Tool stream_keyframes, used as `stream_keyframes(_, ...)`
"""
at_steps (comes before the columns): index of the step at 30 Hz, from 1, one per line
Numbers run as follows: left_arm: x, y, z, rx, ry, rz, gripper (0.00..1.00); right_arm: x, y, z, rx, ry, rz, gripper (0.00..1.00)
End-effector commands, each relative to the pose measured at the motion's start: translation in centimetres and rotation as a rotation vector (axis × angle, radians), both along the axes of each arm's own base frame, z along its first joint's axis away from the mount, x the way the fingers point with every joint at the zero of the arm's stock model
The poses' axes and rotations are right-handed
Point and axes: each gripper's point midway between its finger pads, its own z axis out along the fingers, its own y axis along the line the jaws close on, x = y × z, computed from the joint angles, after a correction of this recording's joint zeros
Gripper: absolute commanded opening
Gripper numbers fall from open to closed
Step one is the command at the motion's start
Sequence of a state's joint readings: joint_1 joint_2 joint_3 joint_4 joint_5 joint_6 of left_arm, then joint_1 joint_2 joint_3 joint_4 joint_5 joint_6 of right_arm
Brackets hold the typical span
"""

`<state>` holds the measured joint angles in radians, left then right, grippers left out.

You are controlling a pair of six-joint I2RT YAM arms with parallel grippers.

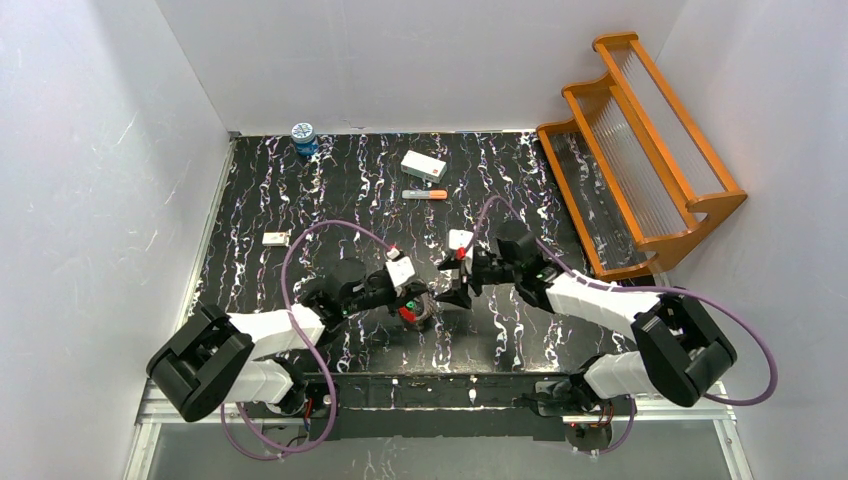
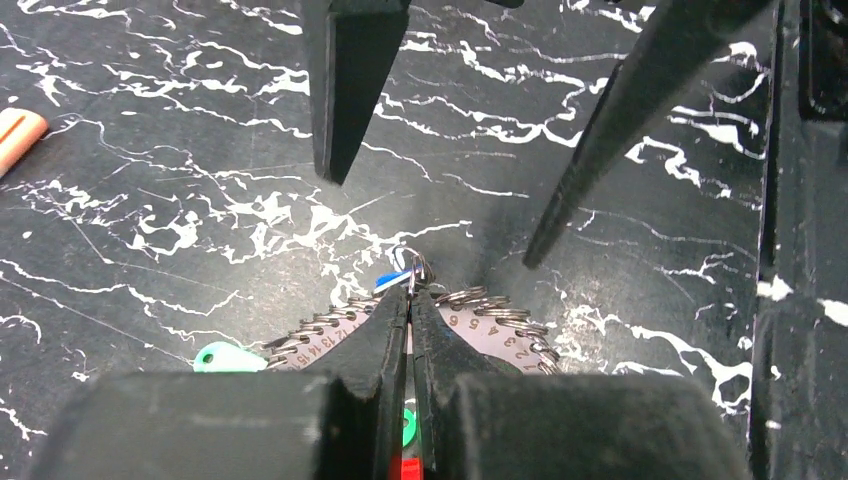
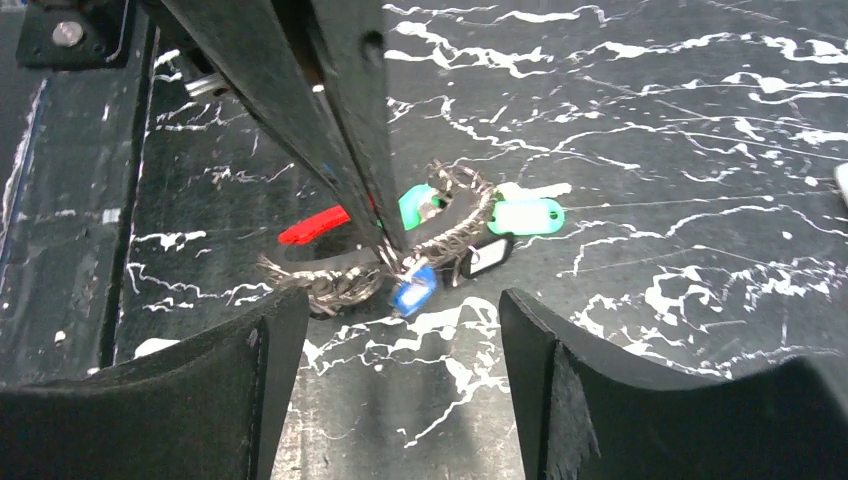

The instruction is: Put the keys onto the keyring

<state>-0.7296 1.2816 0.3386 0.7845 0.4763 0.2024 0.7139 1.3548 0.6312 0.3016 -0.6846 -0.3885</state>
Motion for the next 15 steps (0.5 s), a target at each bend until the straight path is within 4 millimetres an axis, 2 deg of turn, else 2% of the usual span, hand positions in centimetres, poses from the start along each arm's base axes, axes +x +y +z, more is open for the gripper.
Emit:
stream_keyframes(1, 0.3, 0.0, 3.2, -0.128, -0.045, 0.052, 0.00, 1.5, -0.3, 3.9, 0.192, -0.034, -0.052, 0.78)
stream_keyframes(5, -0.3, 0.0, 4.2, -0.170, -0.088, 0.024, 0.00, 0.5, -0.9, 4.5, 0.252, -0.005, 0.015, 0.71)
stream_keyframes(10, -0.9, 0.1, 4.9, -0.179, -0.131, -0.005, 0.00, -0.4, -0.7, 4.6, 0.271, 0.002, 0.096, 0.58)
stream_keyframes(15, -1.3, 0.0, 5.0, -0.187, -0.128, -0.029, 0.00, -0.6, -0.2, 4.6, 0.277, 0.024, 0.150, 0.56)
